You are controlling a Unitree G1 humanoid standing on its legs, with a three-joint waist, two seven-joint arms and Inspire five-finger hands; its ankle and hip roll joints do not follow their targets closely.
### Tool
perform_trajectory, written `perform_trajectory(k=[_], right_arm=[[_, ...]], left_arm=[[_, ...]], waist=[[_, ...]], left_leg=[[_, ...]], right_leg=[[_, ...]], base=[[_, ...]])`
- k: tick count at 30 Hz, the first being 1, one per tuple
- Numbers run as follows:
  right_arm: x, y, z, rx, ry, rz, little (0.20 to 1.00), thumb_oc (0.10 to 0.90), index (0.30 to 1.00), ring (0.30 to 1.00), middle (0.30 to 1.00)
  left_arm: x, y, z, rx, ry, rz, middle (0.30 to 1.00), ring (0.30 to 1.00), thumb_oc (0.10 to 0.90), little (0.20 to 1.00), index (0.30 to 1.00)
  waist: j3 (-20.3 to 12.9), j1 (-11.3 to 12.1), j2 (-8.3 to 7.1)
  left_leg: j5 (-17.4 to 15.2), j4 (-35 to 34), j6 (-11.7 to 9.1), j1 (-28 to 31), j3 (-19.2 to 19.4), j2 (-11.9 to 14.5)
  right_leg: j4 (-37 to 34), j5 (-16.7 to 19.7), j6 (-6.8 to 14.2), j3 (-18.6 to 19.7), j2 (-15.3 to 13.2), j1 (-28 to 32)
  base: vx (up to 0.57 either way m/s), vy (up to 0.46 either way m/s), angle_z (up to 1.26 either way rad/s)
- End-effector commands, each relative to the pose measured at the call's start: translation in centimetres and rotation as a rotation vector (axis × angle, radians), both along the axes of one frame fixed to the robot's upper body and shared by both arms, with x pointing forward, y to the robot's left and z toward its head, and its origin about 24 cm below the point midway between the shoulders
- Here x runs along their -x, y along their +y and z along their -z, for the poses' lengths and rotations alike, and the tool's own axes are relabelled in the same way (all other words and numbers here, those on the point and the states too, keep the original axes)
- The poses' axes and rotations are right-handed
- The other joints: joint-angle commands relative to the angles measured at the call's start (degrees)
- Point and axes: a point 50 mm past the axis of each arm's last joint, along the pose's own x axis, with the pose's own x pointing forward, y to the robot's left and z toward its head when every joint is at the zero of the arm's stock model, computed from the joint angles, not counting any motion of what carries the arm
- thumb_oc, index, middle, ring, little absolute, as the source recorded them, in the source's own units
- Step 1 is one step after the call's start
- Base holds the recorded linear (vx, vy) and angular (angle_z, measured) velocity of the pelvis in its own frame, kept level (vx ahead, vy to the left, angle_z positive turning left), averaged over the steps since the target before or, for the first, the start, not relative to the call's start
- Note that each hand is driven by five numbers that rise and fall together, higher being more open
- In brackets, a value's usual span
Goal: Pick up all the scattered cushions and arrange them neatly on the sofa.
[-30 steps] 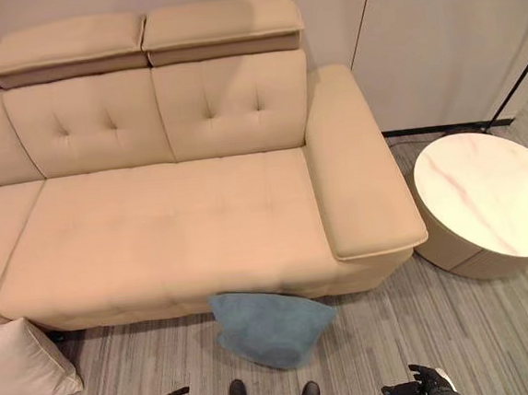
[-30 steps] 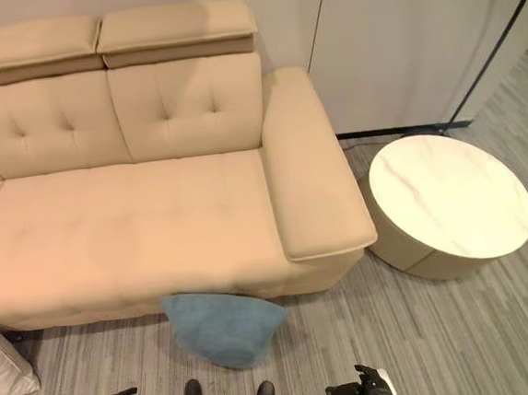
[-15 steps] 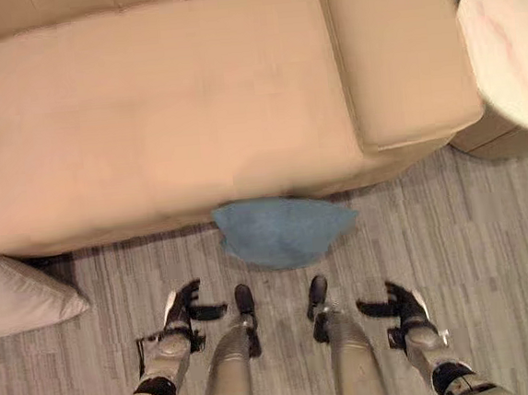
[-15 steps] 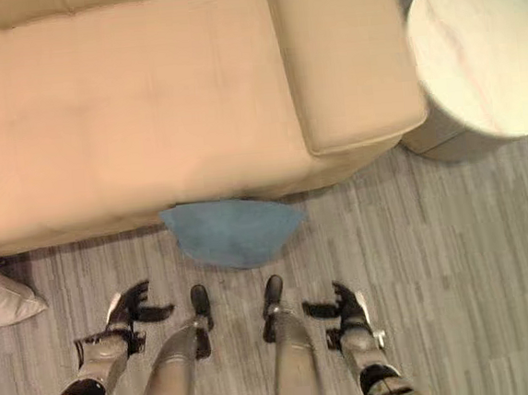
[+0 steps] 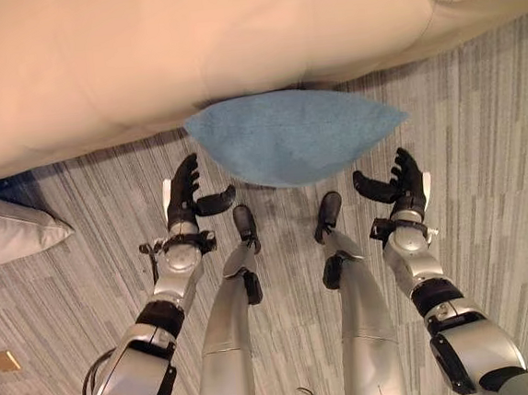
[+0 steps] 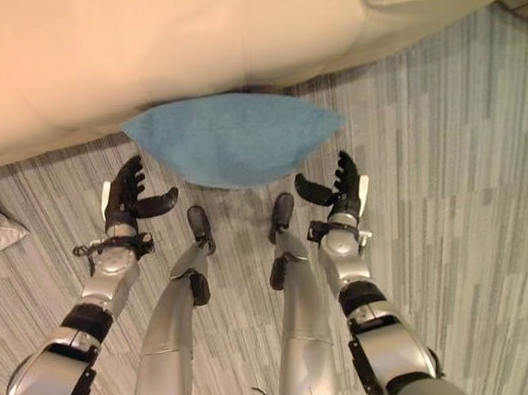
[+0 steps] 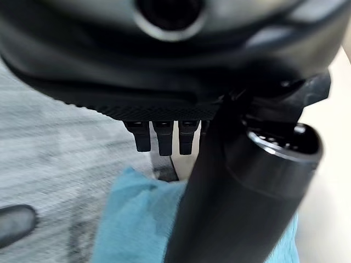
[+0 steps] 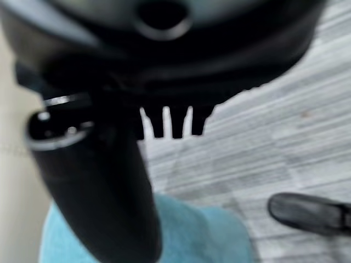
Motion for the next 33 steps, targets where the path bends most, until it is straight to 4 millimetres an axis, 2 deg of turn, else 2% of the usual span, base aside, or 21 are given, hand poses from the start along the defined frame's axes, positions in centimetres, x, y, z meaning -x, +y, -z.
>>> perform_trajectory(k=[1, 6, 9, 10, 11, 13, 16, 17, 18, 19, 22, 24, 26, 32, 33], right_arm=[[1.8, -1.7, 1.2, 0.021, -0.04, 0.04, 0.9, 0.8, 0.9, 0.9, 0.9], [0.7, -1.4, -1.7, 0.037, -0.125, 0.005, 0.9, 0.8, 0.9, 0.9, 0.9], [-0.4, -0.1, -4.8, 0.023, -0.226, -0.073, 0.9, 0.8, 0.9, 0.9, 0.9], [-0.4, -0.1, -4.9, 0.023, -0.227, -0.073, 0.9, 0.8, 0.9, 0.9, 0.9], [-0.9, 0.9, -6.0, 0.032, -0.257, -0.116, 0.9, 0.8, 0.9, 0.9, 0.9], [-1.3, 2.4, -7.0, 0.044, -0.282, -0.178, 0.9, 0.8, 0.9, 0.9, 0.9], [-2.2, 6.4, -9.0, 0.095, -0.315, -0.325, 0.9, 0.8, 0.9, 0.9, 0.9], [-2.2, 7.3, -9.4, 0.097, -0.326, -0.356, 0.726, 0.684, 0.726, 0.726, 0.726], [-2.2, 8.3, -9.9, 0.11, -0.345, -0.394, 0.415, 0.477, 0.415, 0.415, 0.415], [-2.1, 8.9, -10.4, 0.118, -0.363, -0.422, 0.3, 0.4, 0.3, 0.3, 0.3], [-1.3, 10.8, -11.4, 0.11, -0.439, -0.506, 0.3, 0.4, 0.3, 0.3, 0.3], [-0.4, 10.9, -10.8, 0.078, -0.474, -0.533, 0.3, 0.4, 0.3, 0.3, 0.3], [0.6, 10.5, -9.4, 0.053, -0.474, -0.539, 0.3, 0.4, 0.3, 0.3, 0.3], [2.2, 9.3, -7.5, 0.012, -0.475, -0.516, 0.3, 0.4, 0.3, 0.3, 0.3], [3.1, 8.9, -6.4, -0.003, -0.47, -0.508, 0.3, 0.4, 0.3, 0.3, 0.3]], left_arm=[[1.5, 1.4, 2.0, -0.045, 0.001, -0.059, 0.9, 0.9, 0.8, 0.9, 0.9], [0.6, 0.7, -0.5, -0.059, -0.082, -0.038, 0.9, 0.9, 0.8, 0.9, 0.9], [-0.2, 0.0, -3.1, -0.086, -0.159, -0.007, 0.9, 0.9, 0.8, 0.9, 0.9], [-0.2, 0.0, -3.2, -0.086, -0.16, -0.008, 0.9, 0.9, 0.8, 0.9, 0.9], [-0.5, -0.5, -4.3, -0.093, -0.191, 0.008, 0.9, 0.9, 0.8, 0.9, 0.9], [-0.8, -1.2, -5.1, -0.079, -0.216, 0.025, 0.9, 0.9, 0.8, 0.9, 0.9], [-1.1, -3.6, -7.6, -0.031, -0.297, 0.094, 0.9, 0.9, 0.8, 0.9, 0.9], [-1.1, -4.0, -8.0, -0.024, -0.316, 0.108, 0.785, 0.785, 0.723, 0.785, 0.785], [-1.0, -4.7, -8.6, -0.016, -0.339, 0.136, 0.455, 0.455, 0.504, 0.455, 0.455], [-0.9, -5.0, -9.1, -0.004, -0.359, 0.15, 0.3, 0.3, 0.4, 0.3, 0.3], [-0.4, -6.0, -10.3, 0.012, -0.418, 0.206, 0.3, 0.3, 0.4, 0.3, 0.3], [0.2, -6.4, -10.8, 0.007, -0.457, 0.235, 0.3, 0.3, 0.4, 0.3, 0.3], [1.0, -6.4, -10.3, 0.025, -0.471, 0.253, 0.3, 0.3, 0.4, 0.3, 0.3], [2.3, -6.2, -7.8, 0.069, -0.427, 0.281, 0.3, 0.3, 0.4, 0.3, 0.3], [3.0, -6.2, -6.5, 0.098, -0.403, 0.285, 0.3, 0.3, 0.4, 0.3, 0.3]], waist=[[-11.28, 0.32, 1.04], [-10.93, 0.42, 1.11], [-11.01, 0.56, 1.37], [-11.11, 0.54, 1.37], [-11.19, 0.63, 1.35], [-11.54, 0.9, 1.29], [-12.29, 1.58, 1.36], [-12.5, 1.74, 1.4], [-12.77, 1.86, 1.4], [-12.94, 1.95, 1.44], [-14.37, 1.89, 1.33], [-16.07, 1.55, 1.12], [-17.83, 1.4, 1.08], [-19.51, 0.99, 0.95], [-19.97, 0.92, 0.84]], left_leg=[[-5.12, 1.92, -3.54, -7.12, -4.96, 1.55], [-4.45, 2.6, -3.44, -11.31, -5.43, 1.63], [-3.37, 3.67, -3.6, -15.68, -5.95, 1.72], [-3.38, 3.77, -3.6, -15.94, -5.96, 1.72], [-2.91, 3.82, -3.64, -17.17, -6.09, 1.73], [-2.55, 3.97, -3.57, -18.52, -6.33, 1.82], [-1.74, 3.72, -3.73, -20.37, -6.86, 1.99], [-1.62, 3.58, -3.75, -20.58, -6.88, 1.95], [-1.48, 3.4, -3.84, -20.74, -7.0, 2.04], [-1.33, 3.29, -3.94, -20.81, -6.98, 2.03], [-0.92, 2.24, -4.16, -20.51, -7.22, 2.04], [-1.01, 1.52, -4.29, -19.49, -7.36, 2.03], [-1.47, 0.27, -4.35, -16.34, -7.42, 2.49], [-1.97, -2.62, -4.72, -8.66, -7.7, 2.62], [-2.11, -4.12, -5.05, -4.46, -7.96, 2.48]], right_leg=[[-2.17, -2.2, 5.7, 2.54, -1.3, -2.57], [-0.69, -2.06, 5.99, 2.88, -1.32, -6.92], [1.22, -1.66, 6.19, 3.16, -1.2, -11.42], [1.32, -1.68, 6.18, 3.18, -1.21, -11.67], [1.69, -1.57, 6.2, 3.08, -1.12, -13.01], [2.47, -1.51, 6.2, 3.03, -1.09, -14.65], [2.84, -1.38, 6.34, 3.01, -1.14, -16.32], [2.9, -1.34, 6.41, 3.01, -1.06, -16.62], [2.78, -1.37, 6.42, 2.99, -1.07, -16.73], [2.85, -1.44, 6.42, 2.94, -1.02, -16.92], [2.71, -1.62, 6.44, 2.76, -0.92, -16.74], [2.31, -1.93, 6.46, 2.53, -0.76, -15.64], [1.4, -2.54, 6.54, 1.97, -0.54, -12.47], [-0.87, -3.1, 6.7, 0.57, -0.83, -4.52], [-2.33, -3.26, 6.72, -0.05, -1.0, -0.54]], base=[[-0.04, -0.025, -0.03], [-0.01, -0.021, 0.05], [-0.01, -0.052, 0.09], [-0.01, -0.069, 0.07], [0.01, -0.034, 0.07], [0.01, -0.048, 0.05], [0.0, -0.055, 0.0], [0.0, -0.033, 0.01], [0.0, 0.0, 0.0], [0.0, 0.0, 0.0], [0.01, -0.023, 0.01], [0.03, -0.028, 0.03], [0.05, -0.013, 0.01], [0.0, -0.023, 0.03], [0.02, -0.075, 0.04]])
